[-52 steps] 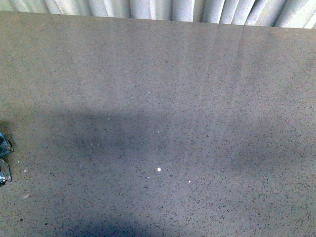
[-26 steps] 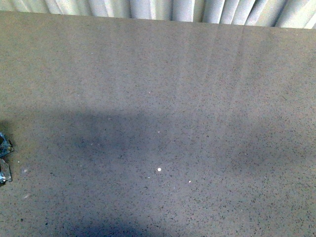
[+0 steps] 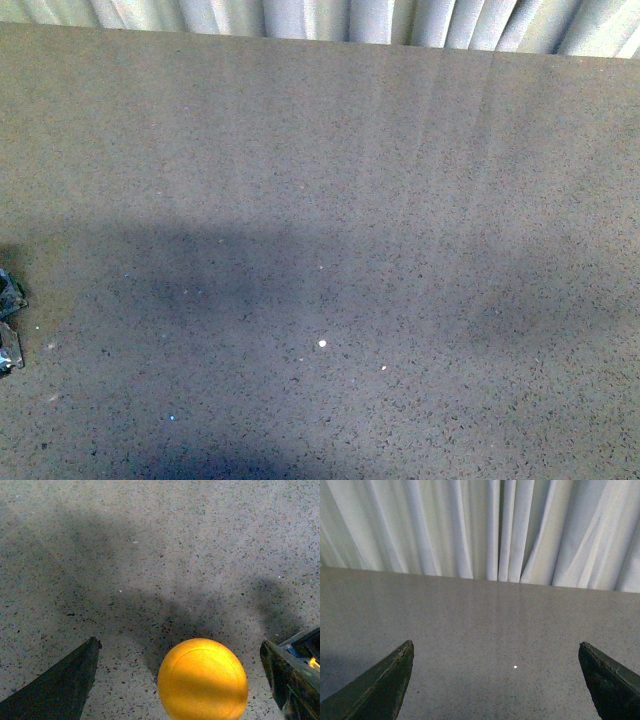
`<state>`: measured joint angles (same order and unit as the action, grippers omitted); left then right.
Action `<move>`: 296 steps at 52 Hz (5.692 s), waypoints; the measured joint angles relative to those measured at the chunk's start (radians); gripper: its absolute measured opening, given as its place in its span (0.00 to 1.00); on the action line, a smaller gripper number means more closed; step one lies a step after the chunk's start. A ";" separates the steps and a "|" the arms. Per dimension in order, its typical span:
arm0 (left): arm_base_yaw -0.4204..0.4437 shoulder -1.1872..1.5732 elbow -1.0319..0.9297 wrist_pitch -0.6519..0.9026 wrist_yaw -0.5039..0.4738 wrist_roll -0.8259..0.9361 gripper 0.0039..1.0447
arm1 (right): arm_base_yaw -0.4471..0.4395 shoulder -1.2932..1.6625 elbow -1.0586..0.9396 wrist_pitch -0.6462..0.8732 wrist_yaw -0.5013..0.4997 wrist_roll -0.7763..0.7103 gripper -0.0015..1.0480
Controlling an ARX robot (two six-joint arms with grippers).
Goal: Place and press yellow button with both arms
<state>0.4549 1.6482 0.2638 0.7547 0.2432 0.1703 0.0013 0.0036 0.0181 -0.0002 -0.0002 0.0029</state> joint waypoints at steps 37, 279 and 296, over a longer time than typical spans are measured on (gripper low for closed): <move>0.012 0.005 0.000 0.010 0.016 0.032 0.33 | 0.000 0.000 0.000 0.000 0.000 0.000 0.91; -0.456 -1.631 -0.252 -0.755 -0.243 -0.168 0.01 | 0.536 1.975 1.225 -0.103 0.009 0.081 0.01; -0.456 -1.632 -0.252 -0.755 -0.243 -0.168 0.01 | 0.535 2.007 1.245 -0.122 0.018 0.080 0.01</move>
<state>-0.0013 0.0166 0.0120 -0.0006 0.0002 0.0021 0.5365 2.0102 1.2633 -0.1219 0.0177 0.0834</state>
